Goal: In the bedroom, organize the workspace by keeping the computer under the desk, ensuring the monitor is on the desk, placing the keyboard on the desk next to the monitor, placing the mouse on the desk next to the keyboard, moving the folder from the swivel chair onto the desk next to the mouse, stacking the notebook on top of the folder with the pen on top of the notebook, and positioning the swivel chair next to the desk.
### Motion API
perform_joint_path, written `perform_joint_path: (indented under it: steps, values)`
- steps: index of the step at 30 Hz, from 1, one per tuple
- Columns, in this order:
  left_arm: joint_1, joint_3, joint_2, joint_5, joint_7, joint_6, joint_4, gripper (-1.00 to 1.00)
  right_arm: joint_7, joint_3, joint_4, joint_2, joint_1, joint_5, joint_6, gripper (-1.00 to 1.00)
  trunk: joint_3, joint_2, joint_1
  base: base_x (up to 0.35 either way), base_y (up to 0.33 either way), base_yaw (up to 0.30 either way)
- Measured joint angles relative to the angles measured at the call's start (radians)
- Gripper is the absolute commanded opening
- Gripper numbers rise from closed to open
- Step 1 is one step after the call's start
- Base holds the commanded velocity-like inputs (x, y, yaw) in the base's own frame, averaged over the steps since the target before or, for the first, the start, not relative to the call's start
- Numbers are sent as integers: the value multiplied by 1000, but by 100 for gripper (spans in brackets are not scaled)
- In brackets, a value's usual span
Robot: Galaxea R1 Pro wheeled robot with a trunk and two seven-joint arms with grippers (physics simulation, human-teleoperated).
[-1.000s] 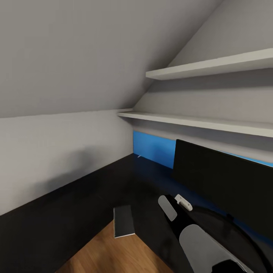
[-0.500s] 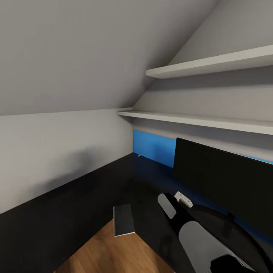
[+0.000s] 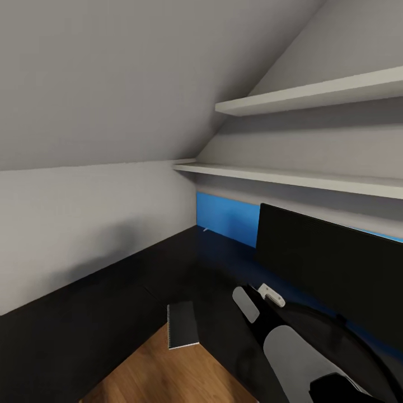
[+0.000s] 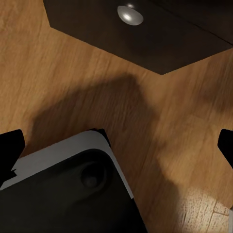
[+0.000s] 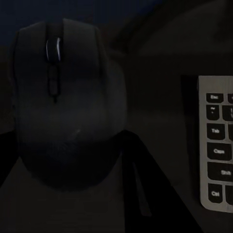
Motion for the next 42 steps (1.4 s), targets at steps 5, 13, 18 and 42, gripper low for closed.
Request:
perform_joint_path:
  steps: [5, 13, 18, 42]
  values:
    - [0, 0, 0, 0, 0, 0, 0, 100, 0, 0, 0, 0, 0, 0, 0, -100, 0, 0, 0, 0, 0, 0]
    - [-4, 3, 1, 0, -2, -1, 3, 100, 11, -9, -22, 0, 17, -16, 24, -100, -12, -28, 15, 0, 0, 0]
    - [-6, 5, 1, 1, -2, -1, 5, 100, -7, -9, -43, 0, 19, -35, 30, -100, -28, -63, 34, 0, 0, 0]
    - [-7, 6, 1, 1, -3, -1, 6, 100, -74, -11, 3, 0, -1, 24, 28, -100, -103, -231, 126, 0, 0, -23]
